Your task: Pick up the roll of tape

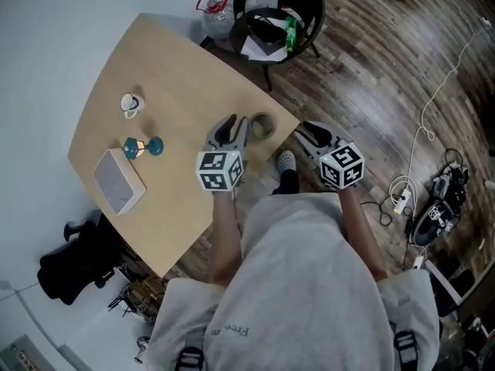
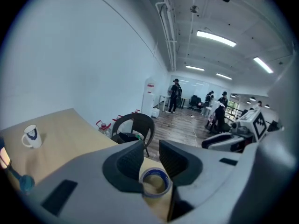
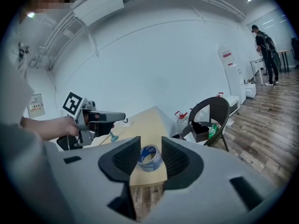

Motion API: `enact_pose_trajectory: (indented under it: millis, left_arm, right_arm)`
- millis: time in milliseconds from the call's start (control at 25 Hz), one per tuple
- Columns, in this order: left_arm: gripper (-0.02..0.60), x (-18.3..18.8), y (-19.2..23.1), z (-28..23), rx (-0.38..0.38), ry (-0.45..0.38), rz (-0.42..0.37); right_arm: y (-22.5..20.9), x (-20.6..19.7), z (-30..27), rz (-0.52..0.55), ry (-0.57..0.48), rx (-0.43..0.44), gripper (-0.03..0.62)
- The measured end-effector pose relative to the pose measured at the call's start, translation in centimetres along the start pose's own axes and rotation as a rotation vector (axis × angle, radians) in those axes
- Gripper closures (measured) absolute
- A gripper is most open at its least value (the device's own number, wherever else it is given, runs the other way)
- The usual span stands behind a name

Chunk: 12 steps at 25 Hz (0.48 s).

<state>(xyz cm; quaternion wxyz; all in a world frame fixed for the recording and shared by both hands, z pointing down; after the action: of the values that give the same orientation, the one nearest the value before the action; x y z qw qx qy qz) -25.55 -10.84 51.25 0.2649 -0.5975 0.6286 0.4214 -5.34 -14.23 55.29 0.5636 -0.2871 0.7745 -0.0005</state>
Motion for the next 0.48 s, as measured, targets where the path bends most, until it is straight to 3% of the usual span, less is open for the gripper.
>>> enact_pose_trajectory:
  millis: [240, 480]
  left_arm:
    - [0.482, -2.7, 1.8, -4.7, -0.171, 0.370, -0.266]
    - [0.482, -3.7, 3.1, -8.6, -0.276, 0.523, -0.319]
  right_arm:
    - [0.5, 0.0, -1.6, -0.008, 0.018, -0.005, 0.461]
    - [1.1, -0.4, -2.1, 0.004, 0.051, -0.002, 0.461]
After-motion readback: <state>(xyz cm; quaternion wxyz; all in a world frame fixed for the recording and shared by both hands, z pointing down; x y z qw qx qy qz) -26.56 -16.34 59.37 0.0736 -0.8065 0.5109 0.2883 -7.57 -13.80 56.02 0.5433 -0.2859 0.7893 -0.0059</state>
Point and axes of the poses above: the fingertips, and each gripper's own axes: z backward along the fingers, y to its left, x out of its top, the point moved 5 cm from there along z, backward along the fingers, and after that the axes turned 5 degrees about z, right-handed, at the moved point
